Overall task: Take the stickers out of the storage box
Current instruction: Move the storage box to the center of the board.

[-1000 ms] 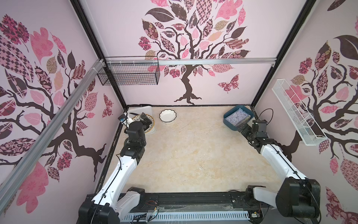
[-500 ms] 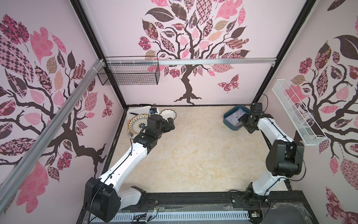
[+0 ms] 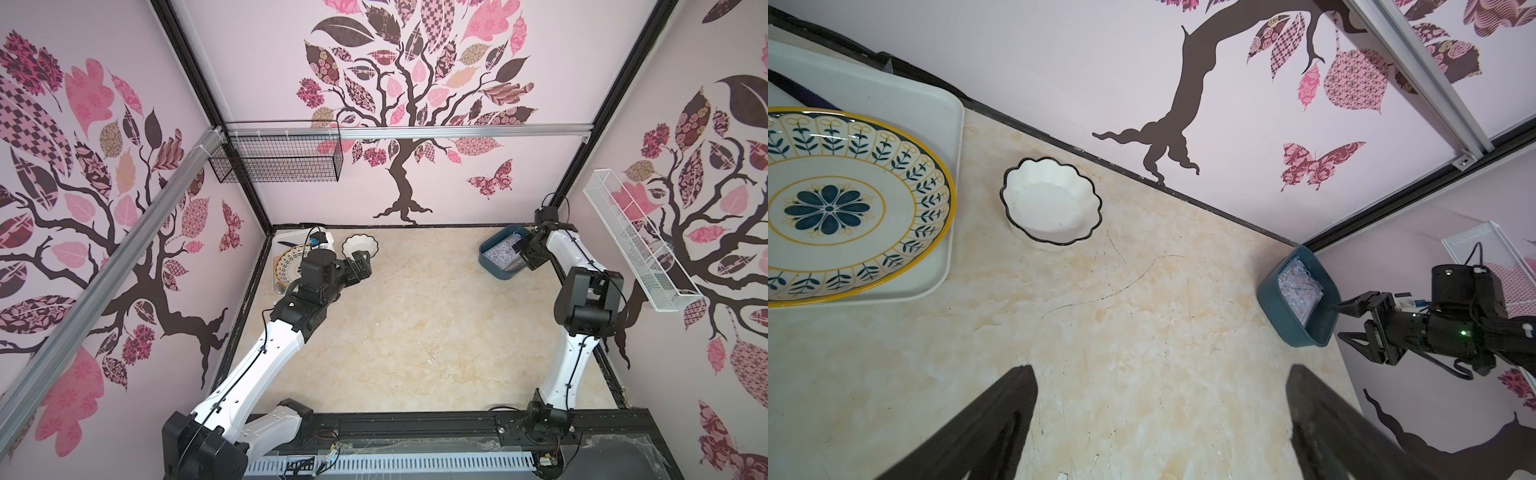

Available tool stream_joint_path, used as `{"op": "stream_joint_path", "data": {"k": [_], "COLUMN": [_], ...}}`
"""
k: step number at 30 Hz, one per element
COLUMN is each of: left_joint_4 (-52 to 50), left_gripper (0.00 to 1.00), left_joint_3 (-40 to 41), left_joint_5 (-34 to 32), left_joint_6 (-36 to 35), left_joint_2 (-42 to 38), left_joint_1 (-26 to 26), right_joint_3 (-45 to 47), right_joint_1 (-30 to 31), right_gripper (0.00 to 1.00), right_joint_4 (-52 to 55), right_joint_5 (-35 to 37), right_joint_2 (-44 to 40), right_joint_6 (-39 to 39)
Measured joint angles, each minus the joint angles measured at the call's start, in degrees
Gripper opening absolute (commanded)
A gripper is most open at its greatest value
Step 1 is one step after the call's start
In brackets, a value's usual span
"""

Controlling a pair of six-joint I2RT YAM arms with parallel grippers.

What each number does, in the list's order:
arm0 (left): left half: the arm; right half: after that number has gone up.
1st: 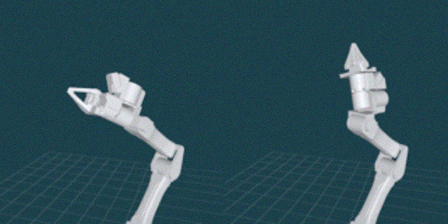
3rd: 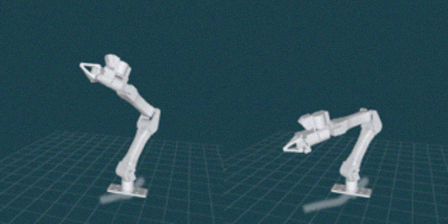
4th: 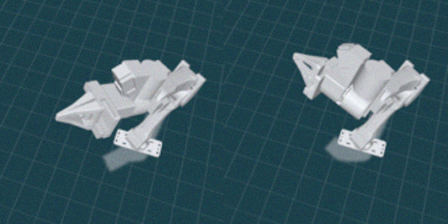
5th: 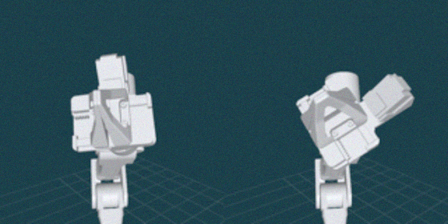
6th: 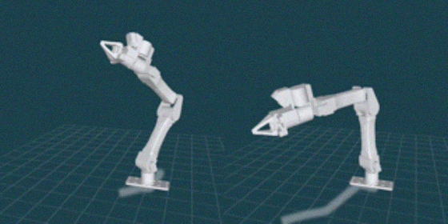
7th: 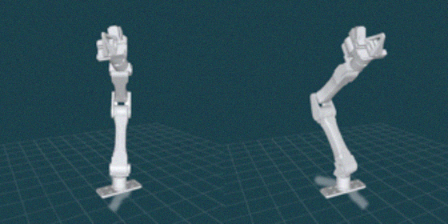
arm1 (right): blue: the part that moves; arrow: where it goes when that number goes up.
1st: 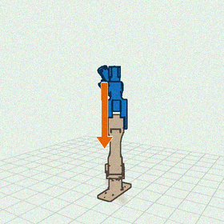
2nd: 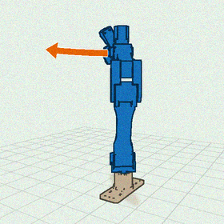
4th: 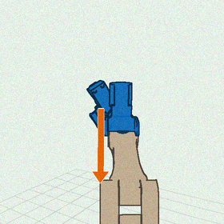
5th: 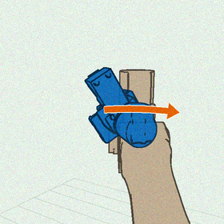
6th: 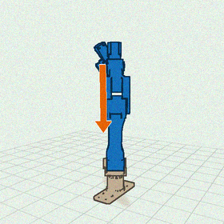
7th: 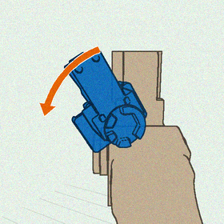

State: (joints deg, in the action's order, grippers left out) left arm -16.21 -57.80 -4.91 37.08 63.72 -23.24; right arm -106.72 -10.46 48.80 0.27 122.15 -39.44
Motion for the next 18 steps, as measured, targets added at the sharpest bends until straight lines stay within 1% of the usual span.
{"op": "stream_joint_path", "data": {"k": [3, 6, 9, 11, 14, 15, 18], "left_joint_4": [0.0, 0.0, 0.0, 0.0, 0.0, 0.1, 0.3], "left_gripper": [0.97, 0.97, 0.96, 0.96, 0.95, 0.95, 0.93], "left_joint_3": [0.1, 0.2, 0.3, 0.3, 0.3, 0.3, 0.3], "left_joint_5": [0.7, 2.1, 2.8, 3.2, 4.1, 4.4, 5.4], "left_joint_6": [0.9, 2.1, 2.4, 2.7, 3.2, 3.4, 3.8], "left_joint_2": [0.0, 0.0, 0.0, 0.0, 0.0, 0.1, 0.4], "left_joint_1": [0.9, 1.9, 2.3, 2.3, 2.6, 2.8, 3.5], "right_joint_3": [-0.9, -0.9, -0.7, -0.3, 0.9, 1.6, 5.0], "right_joint_1": [0.0, 0.0, 0.0, 0.0, 0.0, 0.0, 0.6], "right_gripper": [0.58, 0.58, 0.53, 0.44, 0.26, 0.24, 0.12], "right_joint_4": [1.2, 2.5, 3.5, 3.6, 3.2, 3.0, 0.8], "right_joint_5": [0.5, 0.6, 0.7, 0.9, 0.8, 0.8, 1.1], "right_joint_2": [1.6, 3.1, 4.2, 4.2, 4.2, 4.2, 4.1], "right_joint_6": [0.0, 0.0, 0.0, 0.1, 0.2, 0.1, 0.5]}}
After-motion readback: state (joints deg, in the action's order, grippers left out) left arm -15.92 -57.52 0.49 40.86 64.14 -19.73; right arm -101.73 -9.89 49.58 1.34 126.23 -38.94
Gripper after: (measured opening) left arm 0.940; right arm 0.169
